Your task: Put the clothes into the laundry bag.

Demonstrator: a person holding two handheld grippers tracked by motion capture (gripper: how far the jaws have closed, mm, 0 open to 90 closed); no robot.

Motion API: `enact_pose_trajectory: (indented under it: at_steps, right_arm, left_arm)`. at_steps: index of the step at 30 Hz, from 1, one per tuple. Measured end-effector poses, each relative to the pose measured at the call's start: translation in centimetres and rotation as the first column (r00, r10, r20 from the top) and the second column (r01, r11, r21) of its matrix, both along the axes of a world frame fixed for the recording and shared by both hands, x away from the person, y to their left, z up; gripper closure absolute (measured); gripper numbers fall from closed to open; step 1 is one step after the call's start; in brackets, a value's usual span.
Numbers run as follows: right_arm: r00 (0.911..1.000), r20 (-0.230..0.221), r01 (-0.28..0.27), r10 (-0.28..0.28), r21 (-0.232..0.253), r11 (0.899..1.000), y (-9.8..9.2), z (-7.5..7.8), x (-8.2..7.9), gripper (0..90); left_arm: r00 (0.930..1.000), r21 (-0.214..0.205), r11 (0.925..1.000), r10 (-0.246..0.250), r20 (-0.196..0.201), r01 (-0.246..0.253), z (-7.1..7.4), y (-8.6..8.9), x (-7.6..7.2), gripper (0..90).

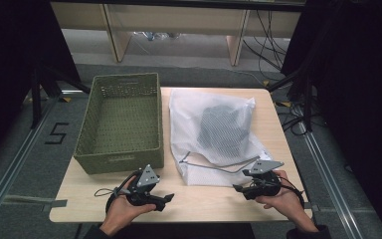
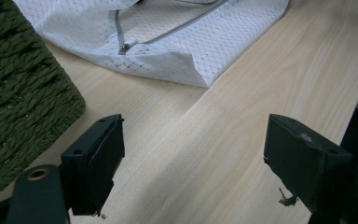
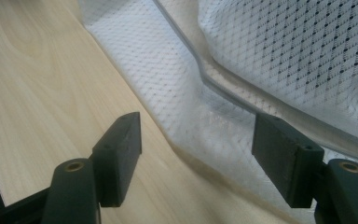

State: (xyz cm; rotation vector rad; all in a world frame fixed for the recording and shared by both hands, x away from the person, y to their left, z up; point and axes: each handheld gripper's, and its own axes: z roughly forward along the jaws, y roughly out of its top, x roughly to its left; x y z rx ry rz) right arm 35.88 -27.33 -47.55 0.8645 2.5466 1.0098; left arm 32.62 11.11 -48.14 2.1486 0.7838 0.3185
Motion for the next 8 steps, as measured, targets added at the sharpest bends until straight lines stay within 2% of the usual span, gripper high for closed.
enact_pose_trajectory:
  at_steps: [1,2,4,6,7,8]
  right_arm:
    - [0.9999,0.012,-0.006,0.006,-0.011,1.0,-0.01,-0.1,0.07,33.9]
    - [0.9999,-0.001,0.01,-0.01,-0.006,1.0,0.02,-0.08,0.03,33.9]
    - [1.0,0.0,0.007,-0.007,-0.008,1.0,0.01,-0.07,0.08,33.8]
    - [1.0,0.004,0.002,-0.002,-0.008,1.0,0.01,-0.06,0.15,33.7]
    - [0.9997,0.009,-0.023,0.023,-0.003,1.0,-0.01,-0.13,0.32,33.7]
    - [0.9998,0.005,-0.019,0.019,-0.003,1.0,0.0,-0.13,0.29,33.7]
  left_arm:
    - [0.9999,0.004,0.9999,0.009,0.006,-0.009,-0.03,-0.02,0.0,20.2]
    - [1.0,0.007,1.0,0.005,0.004,-0.005,-0.02,0.02,0.03,20.2]
    - [1.0,-0.003,1.0,0.003,-0.005,-0.003,-0.09,0.03,0.07,20.2]
    - [0.9999,0.007,0.9999,0.011,0.002,-0.011,-0.08,0.07,0.11,20.2]
    - [0.9999,-0.001,0.9999,0.012,-0.004,-0.012,-0.15,0.04,0.12,20.2]
    - [1.0,0.008,1.0,-0.001,-0.005,0.001,-0.09,0.11,0.17,20.2]
